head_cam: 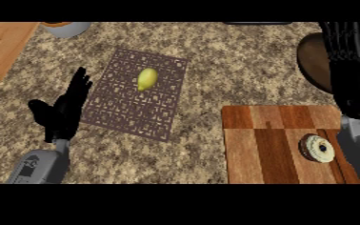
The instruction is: Pick the cupcake from the cutting board and place it in the pan
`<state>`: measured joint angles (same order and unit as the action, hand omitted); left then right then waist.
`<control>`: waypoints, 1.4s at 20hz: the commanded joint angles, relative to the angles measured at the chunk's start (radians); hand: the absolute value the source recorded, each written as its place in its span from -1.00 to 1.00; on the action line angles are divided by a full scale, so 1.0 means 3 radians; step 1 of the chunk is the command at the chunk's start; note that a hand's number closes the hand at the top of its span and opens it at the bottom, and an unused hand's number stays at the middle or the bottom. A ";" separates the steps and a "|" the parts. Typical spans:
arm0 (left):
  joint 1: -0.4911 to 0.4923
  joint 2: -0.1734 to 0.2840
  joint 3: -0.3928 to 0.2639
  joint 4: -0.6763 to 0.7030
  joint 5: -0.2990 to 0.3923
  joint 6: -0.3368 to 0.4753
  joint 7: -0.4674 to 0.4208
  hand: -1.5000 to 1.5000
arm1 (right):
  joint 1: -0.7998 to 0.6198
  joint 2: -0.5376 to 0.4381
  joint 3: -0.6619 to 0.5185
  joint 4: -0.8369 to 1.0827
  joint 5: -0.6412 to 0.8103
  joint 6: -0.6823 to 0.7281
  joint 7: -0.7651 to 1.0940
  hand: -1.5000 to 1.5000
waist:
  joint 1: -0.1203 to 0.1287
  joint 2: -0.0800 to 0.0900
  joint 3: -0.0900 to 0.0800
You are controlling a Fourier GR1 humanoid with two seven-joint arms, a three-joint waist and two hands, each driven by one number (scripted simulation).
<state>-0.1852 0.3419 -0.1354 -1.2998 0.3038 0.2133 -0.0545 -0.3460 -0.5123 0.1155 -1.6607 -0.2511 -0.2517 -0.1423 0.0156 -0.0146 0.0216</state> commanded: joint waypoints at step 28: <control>0.0159 -0.0369 -0.0452 -0.0549 0.0262 -0.0433 0.0626 0.00 | 0.0242 -0.1835 0.1664 -0.0214 0.3347 0.1875 0.1372 -1.00 | 0.0023 0.0037 -0.0102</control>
<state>-0.1236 0.2404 -0.2763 -1.4690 0.3781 0.0810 0.1292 -0.2440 -1.0540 0.5144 -1.6489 0.6404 0.1606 0.0704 0.0162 -0.0052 -0.0091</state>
